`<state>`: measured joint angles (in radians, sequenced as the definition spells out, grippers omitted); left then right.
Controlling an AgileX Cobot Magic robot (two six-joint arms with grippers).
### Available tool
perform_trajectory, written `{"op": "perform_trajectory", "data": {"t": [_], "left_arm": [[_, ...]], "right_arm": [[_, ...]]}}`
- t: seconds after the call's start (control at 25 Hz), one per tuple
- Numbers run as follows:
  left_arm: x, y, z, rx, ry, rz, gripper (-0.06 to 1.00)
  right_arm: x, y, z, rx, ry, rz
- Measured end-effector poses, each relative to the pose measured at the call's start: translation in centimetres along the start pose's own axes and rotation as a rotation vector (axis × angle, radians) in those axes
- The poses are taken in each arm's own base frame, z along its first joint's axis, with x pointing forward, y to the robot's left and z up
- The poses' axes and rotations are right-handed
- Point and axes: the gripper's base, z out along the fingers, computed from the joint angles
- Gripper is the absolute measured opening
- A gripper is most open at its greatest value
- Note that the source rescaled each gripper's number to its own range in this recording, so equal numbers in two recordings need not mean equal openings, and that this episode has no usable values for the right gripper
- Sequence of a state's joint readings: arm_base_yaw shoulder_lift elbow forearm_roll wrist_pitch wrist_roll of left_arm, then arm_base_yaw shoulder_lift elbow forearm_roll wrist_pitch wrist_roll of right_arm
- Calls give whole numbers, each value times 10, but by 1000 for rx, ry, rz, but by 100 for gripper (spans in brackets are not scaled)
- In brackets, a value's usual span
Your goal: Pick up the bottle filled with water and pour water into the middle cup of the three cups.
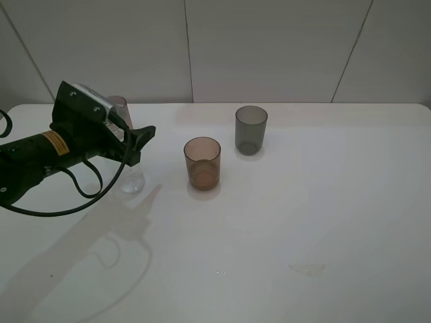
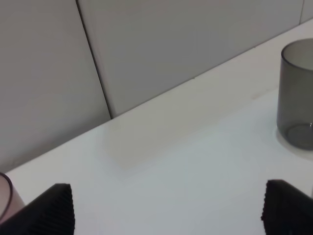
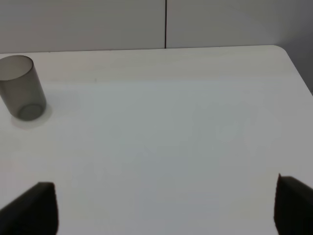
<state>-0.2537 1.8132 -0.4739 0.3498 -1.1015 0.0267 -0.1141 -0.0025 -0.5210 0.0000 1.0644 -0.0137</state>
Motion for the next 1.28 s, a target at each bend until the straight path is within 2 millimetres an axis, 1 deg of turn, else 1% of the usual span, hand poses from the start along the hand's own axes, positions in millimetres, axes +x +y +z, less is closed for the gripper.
{"op": "perform_trajectory", "data": {"t": [0.16,0.32,0.4,0.52,0.72,0.84,0.96,1.08,1.24,1.28], "left_arm": [[-26,4,-10,-26,-33,32,98],[-56,7,-25,-60,-60,27,98],[-70,10,-36,-104,-54,-22,98],[-89,18,-57,-212,-33,-127,98],[-110,29,-103,-356,37,-251,98],[-123,31,-133,-410,89,-289,98],[-141,29,-164,-446,159,-314,98],[-152,19,-197,-464,256,-343,98],[-164,2,-234,-462,328,-362,98],[-164,-3,-243,-461,339,-364,98]], "right_arm": [[0,0,0,0,0,0],[0,0,0,0,0,0],[0,0,0,0,0,0],[0,0,0,0,0,0],[0,0,0,0,0,0],[0,0,0,0,0,0],[0,0,0,0,0,0],[0,0,0,0,0,0],[0,0,0,0,0,0],[0,0,0,0,0,0]]}}
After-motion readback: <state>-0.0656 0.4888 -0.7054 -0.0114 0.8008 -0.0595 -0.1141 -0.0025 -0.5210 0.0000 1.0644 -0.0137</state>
